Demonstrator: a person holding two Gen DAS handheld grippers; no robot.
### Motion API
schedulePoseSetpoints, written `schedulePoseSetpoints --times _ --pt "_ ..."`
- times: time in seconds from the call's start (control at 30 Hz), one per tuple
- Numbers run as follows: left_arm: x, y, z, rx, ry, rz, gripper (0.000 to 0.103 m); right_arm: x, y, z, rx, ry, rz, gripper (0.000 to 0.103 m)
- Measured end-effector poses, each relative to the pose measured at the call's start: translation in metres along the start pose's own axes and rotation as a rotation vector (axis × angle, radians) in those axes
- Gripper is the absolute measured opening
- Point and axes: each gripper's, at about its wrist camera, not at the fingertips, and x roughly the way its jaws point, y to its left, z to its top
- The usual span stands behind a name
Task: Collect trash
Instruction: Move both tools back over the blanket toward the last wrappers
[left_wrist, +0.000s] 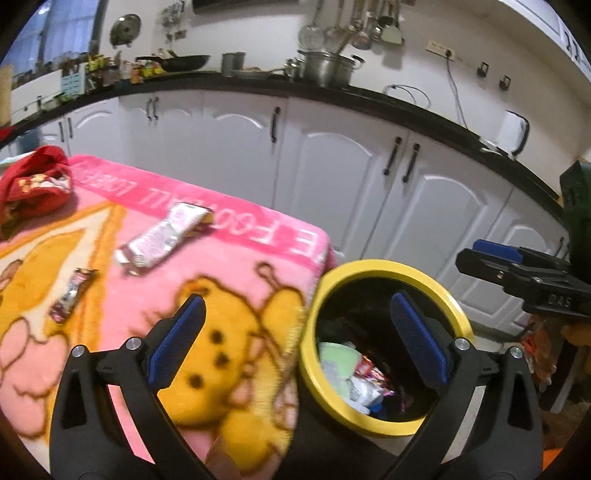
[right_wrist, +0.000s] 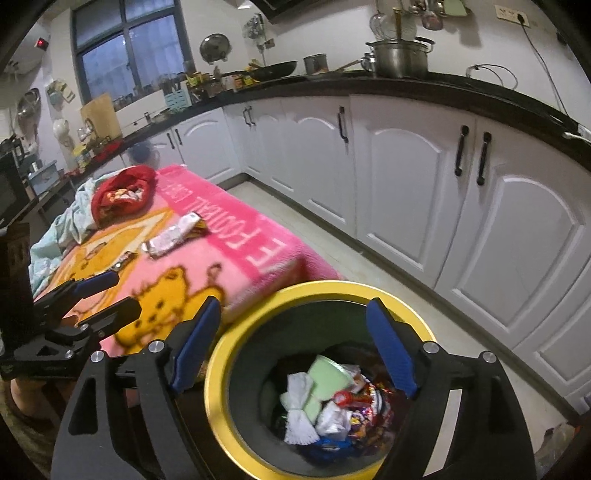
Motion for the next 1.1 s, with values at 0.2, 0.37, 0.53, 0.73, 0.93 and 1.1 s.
schedulePoseSetpoints --times 0.2,0.37,0.53,0.73,0.93,1.1 --pt "-0.012 0.031 0.003 -0.047 -0.031 0.047 0.092 0.007 0.024 0.01 -0.029 0.009 0.011 0.079" --pt "-0.022 0.064 0.006 -0.093 -0.053 0.104 0.092 0.018 0.043 0.021 -0.042 0.023 0.033 0.079" --pt "-0.032 0.095 0.011 -0.121 -0.075 0.163 0.092 0.032 0.069 0.037 -0.075 0.035 0.064 0.079" --pt "-0.035 0.132 0.013 -0.138 -0.072 0.225 0.092 0.059 0.102 0.057 -0.114 0.054 0.097 0.079" --pt "-0.027 0.163 0.008 -0.155 -0.033 0.25 0.092 0.1 0.124 0.074 -0.087 0.114 0.13 0.079" --pt "-0.013 0.183 0.004 -0.175 0.006 0.243 0.081 0.14 0.134 0.084 -0.005 0.178 0.152 0.079"
